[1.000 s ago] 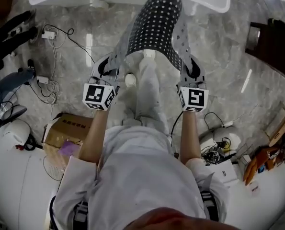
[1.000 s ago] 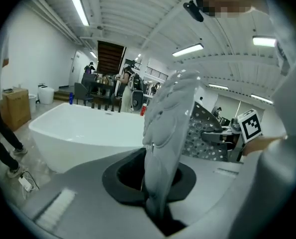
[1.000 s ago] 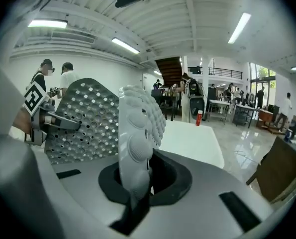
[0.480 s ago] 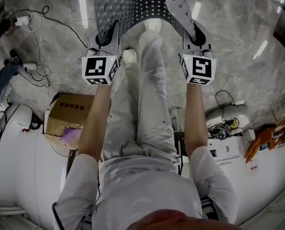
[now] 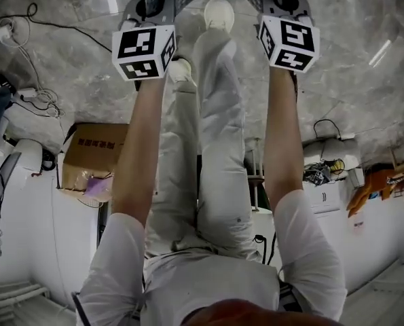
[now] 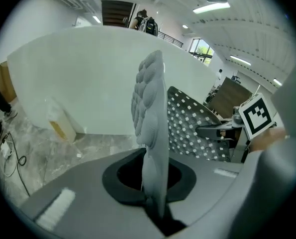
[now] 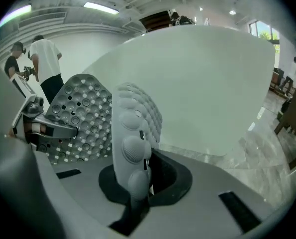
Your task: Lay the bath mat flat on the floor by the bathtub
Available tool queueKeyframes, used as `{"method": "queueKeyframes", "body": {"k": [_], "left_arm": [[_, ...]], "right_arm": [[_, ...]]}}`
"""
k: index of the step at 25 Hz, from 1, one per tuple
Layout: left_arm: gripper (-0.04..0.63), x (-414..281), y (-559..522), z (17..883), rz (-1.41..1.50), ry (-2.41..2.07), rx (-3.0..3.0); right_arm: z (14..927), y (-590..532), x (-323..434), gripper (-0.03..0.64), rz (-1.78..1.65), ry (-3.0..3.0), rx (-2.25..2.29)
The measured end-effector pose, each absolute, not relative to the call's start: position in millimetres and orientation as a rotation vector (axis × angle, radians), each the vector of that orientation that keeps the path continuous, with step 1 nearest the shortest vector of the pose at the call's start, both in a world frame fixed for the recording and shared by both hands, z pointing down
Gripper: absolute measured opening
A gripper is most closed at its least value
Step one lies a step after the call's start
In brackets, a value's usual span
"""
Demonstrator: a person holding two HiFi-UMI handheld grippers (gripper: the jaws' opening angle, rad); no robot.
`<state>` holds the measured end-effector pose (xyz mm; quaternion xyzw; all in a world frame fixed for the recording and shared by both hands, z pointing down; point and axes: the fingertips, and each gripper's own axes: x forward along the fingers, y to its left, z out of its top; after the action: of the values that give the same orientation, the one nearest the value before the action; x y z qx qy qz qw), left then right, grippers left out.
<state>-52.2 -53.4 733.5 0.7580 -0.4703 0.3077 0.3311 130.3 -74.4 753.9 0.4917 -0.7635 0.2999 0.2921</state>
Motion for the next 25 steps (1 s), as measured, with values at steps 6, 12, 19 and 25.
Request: {"method": "queueKeyframes", "body": {"k": [6,12,19,25], "left_arm": [[0.014,-37,-50,812,0.965,-1.126,1.954],[0.014,-27,-59,868,1.003,-1.079,1.963],[0.014,-42,-74,931,1.045,-1.093,1.979],[0.014,-89,-98,975,1.025,-1.185,1.931]], "right_arm": [[830,-62,135,0.020,0.925,-1.943,1.293],[888,-48,153,0.020,1.000,-1.879,1.348],[948,-46,186,0.018,0.962,-1.828,1.389],[995,-51,234,0.020,0.955,-1.771,1.460]]}}
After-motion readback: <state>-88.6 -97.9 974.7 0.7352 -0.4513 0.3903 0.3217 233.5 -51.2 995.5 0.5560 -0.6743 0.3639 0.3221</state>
